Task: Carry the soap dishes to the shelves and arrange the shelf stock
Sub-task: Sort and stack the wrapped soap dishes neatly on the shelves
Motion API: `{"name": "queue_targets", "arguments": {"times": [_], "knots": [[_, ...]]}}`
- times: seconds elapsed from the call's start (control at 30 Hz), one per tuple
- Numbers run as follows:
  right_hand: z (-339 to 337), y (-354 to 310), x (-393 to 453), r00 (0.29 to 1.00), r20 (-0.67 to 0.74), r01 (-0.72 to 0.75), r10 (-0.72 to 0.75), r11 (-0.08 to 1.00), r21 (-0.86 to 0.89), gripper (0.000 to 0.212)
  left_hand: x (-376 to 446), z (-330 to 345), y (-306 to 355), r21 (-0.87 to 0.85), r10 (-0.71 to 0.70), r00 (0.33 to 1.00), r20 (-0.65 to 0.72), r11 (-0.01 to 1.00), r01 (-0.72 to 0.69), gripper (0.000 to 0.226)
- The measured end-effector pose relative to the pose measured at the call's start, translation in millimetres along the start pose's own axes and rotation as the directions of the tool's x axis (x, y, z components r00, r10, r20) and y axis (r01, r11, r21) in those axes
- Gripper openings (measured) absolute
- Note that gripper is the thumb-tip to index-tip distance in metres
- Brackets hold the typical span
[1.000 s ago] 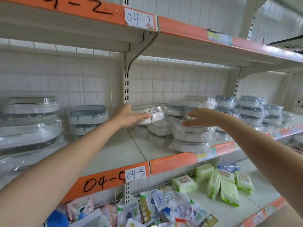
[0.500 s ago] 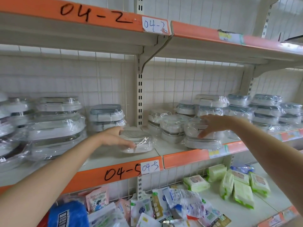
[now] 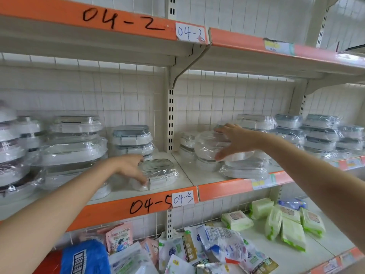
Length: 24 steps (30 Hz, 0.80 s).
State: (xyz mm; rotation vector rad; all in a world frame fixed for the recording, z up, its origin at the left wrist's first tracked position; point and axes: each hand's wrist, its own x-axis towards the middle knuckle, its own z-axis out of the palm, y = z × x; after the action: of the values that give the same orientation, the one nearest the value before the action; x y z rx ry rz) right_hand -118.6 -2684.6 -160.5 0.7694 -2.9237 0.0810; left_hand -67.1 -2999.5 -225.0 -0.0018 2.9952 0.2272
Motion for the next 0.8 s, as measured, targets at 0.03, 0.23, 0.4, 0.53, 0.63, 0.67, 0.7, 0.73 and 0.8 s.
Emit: {"name": "queue_targets", "arguments": {"times": [0.03,0.23,0.4,0.53,0.63,0.67,0.7,0.73,0.8], "knots": [[1.6,-8.0,5.0,1.0,-0.005,0.023,-0.023,1.0,0.016,0.106,-2.1,-1.4,-0.5,0.017,-0.003,1.0,0.002,1.0,0.003,0.086],[16.4,-56.1,46.2,0.996,-0.013,0.089,-0.089,0.995,0.041,0.102,-10.5,-9.8,-9.7,0.158,-0.013,0.997,0.076,0.987,0.001,0.097],[33.4,-84.0,83.7,0.994,0.037,0.103,-0.105,0.993,0.053,0.087,-13.0,-11.3,-12.2,0.269,-0.025,0.994,0.104,0.963,-0.004,0.08],[54.3,-92.7,104.9,0.994,0.073,0.074,-0.079,0.995,0.068,0.08,-11.6,-8.5,-17.8,0.316,-0.022,0.994,0.109,0.949,-0.013,0.074],[68.3,-94.2,113.1,0.991,0.118,0.057,-0.062,0.997,0.051,0.082,-13.7,-9.2,-18.1,0.331,-0.009,0.995,0.101,0.943,-0.025,0.069],[72.8,-94.0,114.6,0.988,0.144,0.056,-0.061,0.998,0.036,0.083,-14.5,-9.8,-18.2,0.333,-0.003,0.995,0.097,0.942,-0.03,0.066],[76.9,-93.8,116.0,0.983,0.178,0.052,-0.056,0.998,0.028,0.084,-14.9,-10.3,-18.3,0.335,0.004,0.995,0.097,0.942,-0.036,0.065],[80.2,-93.6,116.4,0.978,0.202,0.052,-0.056,0.998,0.026,0.087,-15.4,-10.6,-18.4,0.337,0.007,0.995,0.097,0.941,-0.039,0.064],[83.5,-92.8,116.5,0.972,0.228,0.058,-0.062,0.998,0.025,0.093,-15.1,-11.3,-19.2,0.342,0.002,0.995,0.101,0.939,-0.037,0.063]]}}
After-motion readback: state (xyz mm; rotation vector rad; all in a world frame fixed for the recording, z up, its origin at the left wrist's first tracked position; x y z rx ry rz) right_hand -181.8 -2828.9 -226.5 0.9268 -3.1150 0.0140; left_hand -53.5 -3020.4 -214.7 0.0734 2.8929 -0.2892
